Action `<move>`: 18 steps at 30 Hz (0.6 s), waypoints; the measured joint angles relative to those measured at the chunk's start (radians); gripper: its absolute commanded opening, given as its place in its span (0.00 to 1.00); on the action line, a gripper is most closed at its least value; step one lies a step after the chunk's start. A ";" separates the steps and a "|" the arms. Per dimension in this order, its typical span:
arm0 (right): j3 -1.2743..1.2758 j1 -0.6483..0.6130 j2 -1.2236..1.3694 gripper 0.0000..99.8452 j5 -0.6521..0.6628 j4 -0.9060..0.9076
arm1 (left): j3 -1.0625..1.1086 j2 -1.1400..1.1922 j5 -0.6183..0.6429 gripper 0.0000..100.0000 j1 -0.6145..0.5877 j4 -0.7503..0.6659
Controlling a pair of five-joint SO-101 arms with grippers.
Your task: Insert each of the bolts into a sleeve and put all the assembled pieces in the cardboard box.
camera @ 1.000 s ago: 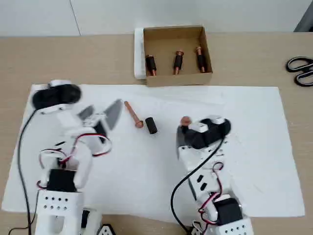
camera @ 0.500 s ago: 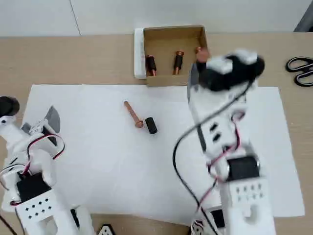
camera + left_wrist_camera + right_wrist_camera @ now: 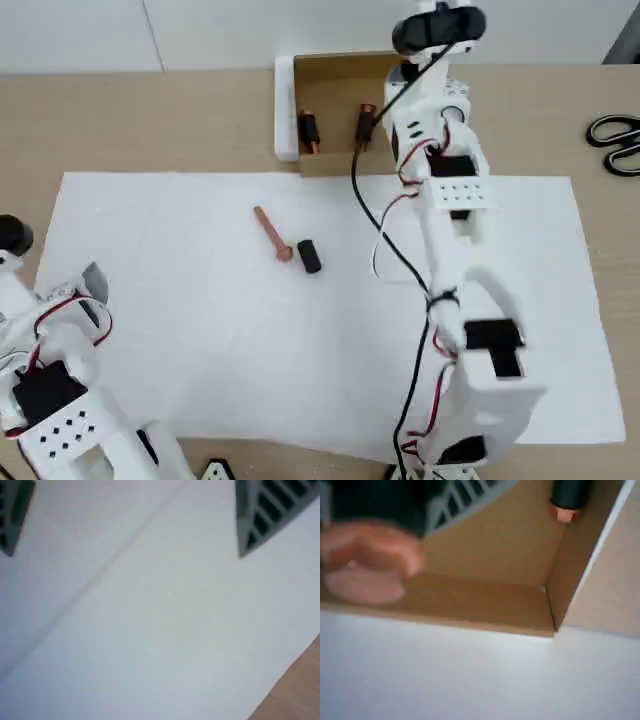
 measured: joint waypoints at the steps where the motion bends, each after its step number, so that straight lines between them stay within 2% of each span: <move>1: -0.028 0.000 0.046 0.01 0.000 0.000 | -0.011 0.000 0.000 0.27 0.000 0.014; 5: -0.083 0.000 0.181 0.04 0.000 -0.002 | -0.049 0.000 0.000 0.27 0.000 0.060; 10: -0.092 -0.002 0.247 0.27 0.000 -0.002 | -0.058 0.000 0.000 0.27 -0.002 0.077; 12: -0.103 -0.002 0.256 0.34 0.000 -0.003 | -0.058 0.000 0.000 0.27 -0.002 0.077; 18: -0.114 -0.002 0.259 0.35 0.000 -0.017 | -0.058 0.000 0.000 0.27 -0.002 0.078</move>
